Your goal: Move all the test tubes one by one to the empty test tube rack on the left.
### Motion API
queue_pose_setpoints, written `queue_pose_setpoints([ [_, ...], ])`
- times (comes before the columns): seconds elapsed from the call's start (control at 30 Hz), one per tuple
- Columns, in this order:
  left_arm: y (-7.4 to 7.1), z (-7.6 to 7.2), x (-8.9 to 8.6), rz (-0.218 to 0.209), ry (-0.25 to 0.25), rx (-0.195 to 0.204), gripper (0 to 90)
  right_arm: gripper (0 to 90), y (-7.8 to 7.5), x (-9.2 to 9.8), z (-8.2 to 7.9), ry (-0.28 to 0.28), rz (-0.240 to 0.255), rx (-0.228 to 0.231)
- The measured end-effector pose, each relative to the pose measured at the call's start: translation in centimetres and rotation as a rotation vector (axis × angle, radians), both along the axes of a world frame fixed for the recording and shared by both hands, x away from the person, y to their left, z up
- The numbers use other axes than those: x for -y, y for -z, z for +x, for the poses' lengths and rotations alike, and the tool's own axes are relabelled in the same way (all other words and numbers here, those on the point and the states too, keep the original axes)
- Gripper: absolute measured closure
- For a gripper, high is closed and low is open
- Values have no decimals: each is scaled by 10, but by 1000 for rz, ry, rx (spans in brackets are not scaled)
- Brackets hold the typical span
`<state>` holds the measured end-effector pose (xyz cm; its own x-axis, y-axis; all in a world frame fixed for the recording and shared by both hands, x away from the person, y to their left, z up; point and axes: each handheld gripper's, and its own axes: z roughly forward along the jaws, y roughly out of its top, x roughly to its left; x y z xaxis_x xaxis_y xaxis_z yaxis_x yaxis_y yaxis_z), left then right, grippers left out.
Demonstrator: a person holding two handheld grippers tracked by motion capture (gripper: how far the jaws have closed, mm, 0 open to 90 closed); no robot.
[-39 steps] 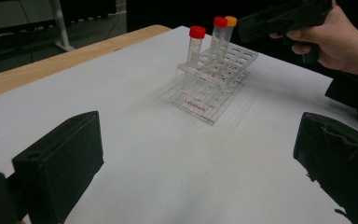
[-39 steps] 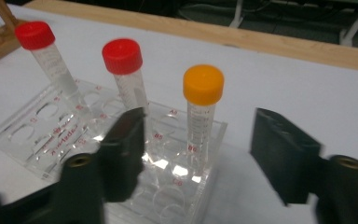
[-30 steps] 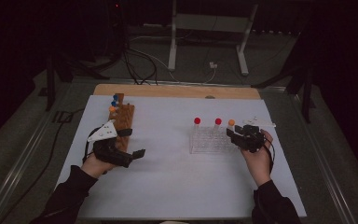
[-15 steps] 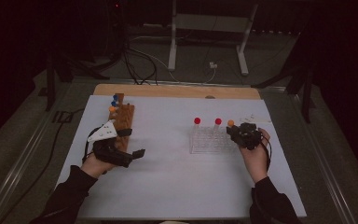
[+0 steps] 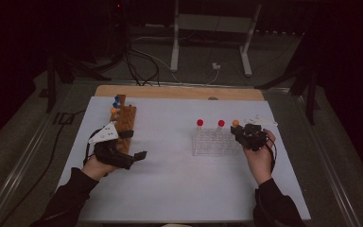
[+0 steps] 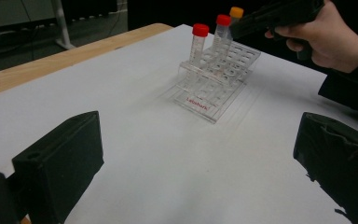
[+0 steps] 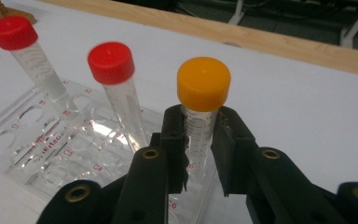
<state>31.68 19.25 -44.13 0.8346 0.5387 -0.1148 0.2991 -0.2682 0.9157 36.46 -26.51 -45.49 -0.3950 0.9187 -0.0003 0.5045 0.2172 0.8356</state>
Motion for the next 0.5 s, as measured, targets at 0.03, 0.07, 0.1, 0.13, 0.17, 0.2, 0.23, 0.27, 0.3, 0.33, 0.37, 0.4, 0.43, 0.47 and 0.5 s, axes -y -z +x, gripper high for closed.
queue_pose_setpoints([
  [0.03, 0, 0, 0, 0, 0, -1, 23, 745, -1, 0, -1, -2, -4, 4],
  [0.07, 0, 0, 0, -1, 2, -2, 23, 746, -2, 0, -2, -2, -3, 9],
  [0.1, 0, 0, 0, 0, 0, -1, 23, 746, -4, 1, -3, -2, 2, 13],
  [0.13, 0, 0, 0, 0, 0, 0, 23, 746, -6, 2, -3, -3, 5, 17],
  [0.17, 0, 0, 0, -2, 0, -1, 23, 745, -8, 3, -5, -1, 10, 25],
  [0.2, 0, 0, 0, -2, -1, 1, 23, 746, -11, 4, -6, -1, 20, 32],
  [0.23, -1, 0, 0, -1, -1, 2, 23, 746, -13, 5, -7, 0, 26, 40],
  [0.27, -1, 0, 0, -3, 0, -1, 23, 746, -16, 6, -8, -1, 29, 49],
  [0.3, -1, 0, 0, -3, 0, 0, 23, 746, -19, 6, -10, -1, 32, 52],
  [0.33, 0, 0, 0, -3, 0, -1, 23, 746, -21, 6, -11, -4, 32, 58],
  [0.37, 0, 0, 0, 0, 1, 1, 23, 746, -23, 6, -12, -4, 31, 64],
  [0.4, -1, 0, 0, -1, 1, 0, 23, 745, -25, 7, -13, -7, 29, 69],
  [0.43, -1, 0, 0, -2, 2, 0, 23, 746, -27, 7, -15, -8, 28, 77],
  [0.47, -1, 0, 0, -2, 1, 1, 23, 745, -29, 7, -16, -7, 28, 81],
  [0.5, -1, 0, 0, -4, 1, 0, 23, 746, -31, 6, -17, -9, 23, 86],
])
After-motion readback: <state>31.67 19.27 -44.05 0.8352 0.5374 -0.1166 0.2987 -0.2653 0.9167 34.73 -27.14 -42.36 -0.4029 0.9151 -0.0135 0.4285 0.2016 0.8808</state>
